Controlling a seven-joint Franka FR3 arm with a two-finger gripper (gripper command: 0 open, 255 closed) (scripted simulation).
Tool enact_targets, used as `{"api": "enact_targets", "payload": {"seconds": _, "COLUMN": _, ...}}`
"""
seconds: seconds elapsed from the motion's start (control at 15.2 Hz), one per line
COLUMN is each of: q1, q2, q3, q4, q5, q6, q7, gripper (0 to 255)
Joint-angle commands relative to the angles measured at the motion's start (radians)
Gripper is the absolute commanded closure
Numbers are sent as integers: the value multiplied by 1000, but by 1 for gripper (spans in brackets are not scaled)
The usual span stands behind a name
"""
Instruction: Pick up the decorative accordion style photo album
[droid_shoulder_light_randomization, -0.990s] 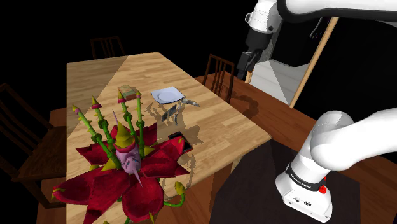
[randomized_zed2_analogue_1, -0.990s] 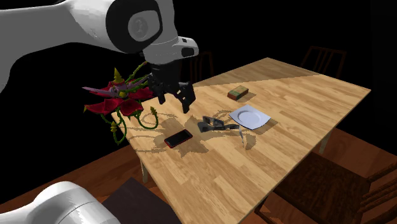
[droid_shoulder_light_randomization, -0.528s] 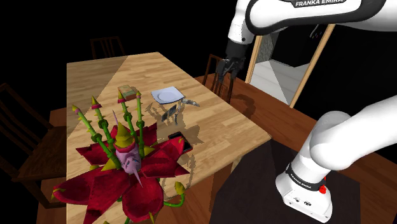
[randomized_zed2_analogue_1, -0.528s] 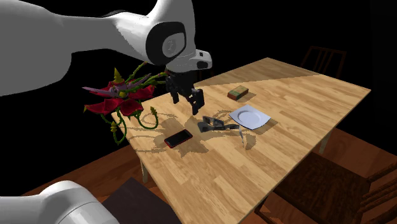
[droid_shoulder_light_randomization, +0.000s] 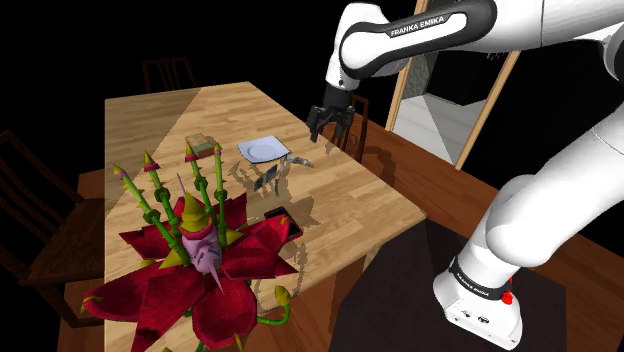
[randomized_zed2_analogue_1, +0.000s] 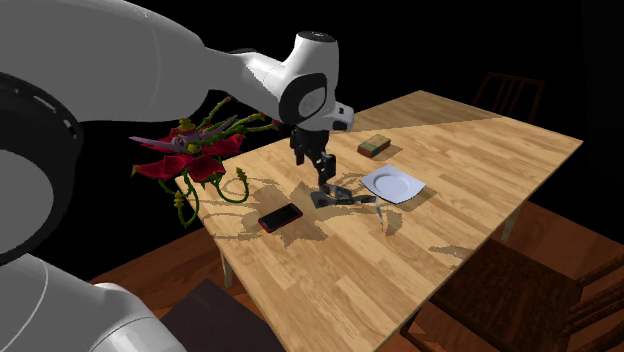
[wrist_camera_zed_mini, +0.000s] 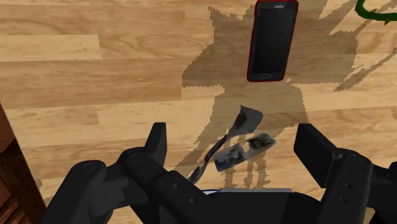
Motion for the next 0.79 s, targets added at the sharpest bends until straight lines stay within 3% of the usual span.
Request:
{"api": "enact_targets", "payload": {"seconds": 0.0, "q1": -4, "q2": 70, "q3": -2, "q4": 28, "q5": 21, "q6": 42, "q7": 29, "gripper": 0}}
{"api": "enact_targets", "payload": {"seconds": 0.73, "q1": -26, "q2": 482, "q3": -20, "q4": 284, "q5": 154, "q6": 194, "q7": 151, "gripper": 0}}
